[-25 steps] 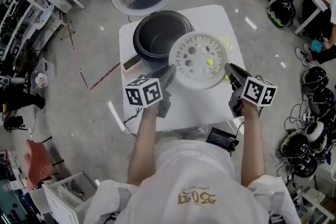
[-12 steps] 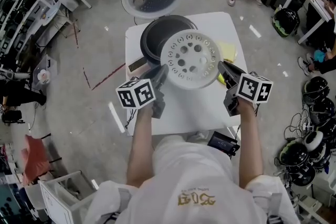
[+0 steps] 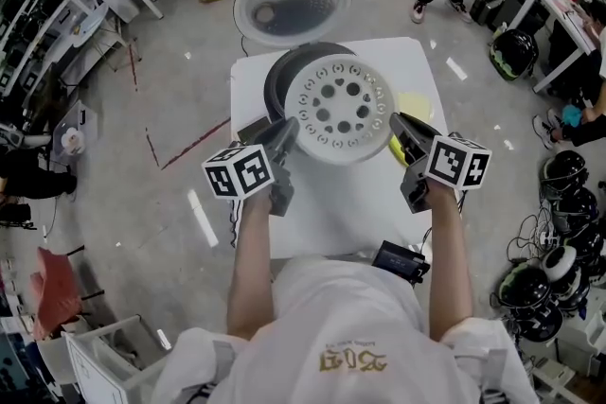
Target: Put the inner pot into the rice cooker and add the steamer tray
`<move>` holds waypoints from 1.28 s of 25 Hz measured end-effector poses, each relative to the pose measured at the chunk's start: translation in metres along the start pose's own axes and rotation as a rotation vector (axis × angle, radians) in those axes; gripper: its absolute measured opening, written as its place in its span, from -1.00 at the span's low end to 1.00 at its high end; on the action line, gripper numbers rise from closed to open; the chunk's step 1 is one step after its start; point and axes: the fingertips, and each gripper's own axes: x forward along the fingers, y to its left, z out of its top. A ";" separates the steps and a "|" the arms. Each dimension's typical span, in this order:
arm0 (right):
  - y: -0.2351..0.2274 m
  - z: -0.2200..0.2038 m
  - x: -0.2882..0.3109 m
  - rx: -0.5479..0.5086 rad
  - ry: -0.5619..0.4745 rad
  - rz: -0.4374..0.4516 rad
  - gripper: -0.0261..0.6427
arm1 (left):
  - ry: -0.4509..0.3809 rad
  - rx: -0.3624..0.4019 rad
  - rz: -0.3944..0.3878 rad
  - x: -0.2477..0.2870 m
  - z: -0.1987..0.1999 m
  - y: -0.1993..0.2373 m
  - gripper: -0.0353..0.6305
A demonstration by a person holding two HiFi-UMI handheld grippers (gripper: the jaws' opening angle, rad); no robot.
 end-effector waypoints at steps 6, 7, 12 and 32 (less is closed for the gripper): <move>0.017 0.007 0.032 0.001 0.008 0.017 -0.81 | -0.024 -0.013 0.008 -0.006 0.027 0.025 -0.74; 0.019 0.007 0.036 0.001 0.008 0.018 -0.81 | -0.028 -0.015 0.008 -0.006 0.030 0.028 -0.74; 0.024 0.012 0.053 -0.002 0.009 0.012 -0.82 | -0.043 -0.036 -0.005 -0.003 0.041 0.044 -0.74; -0.004 0.013 0.109 0.020 0.048 -0.052 -0.81 | 0.020 -0.053 -0.014 0.037 0.051 0.093 -0.74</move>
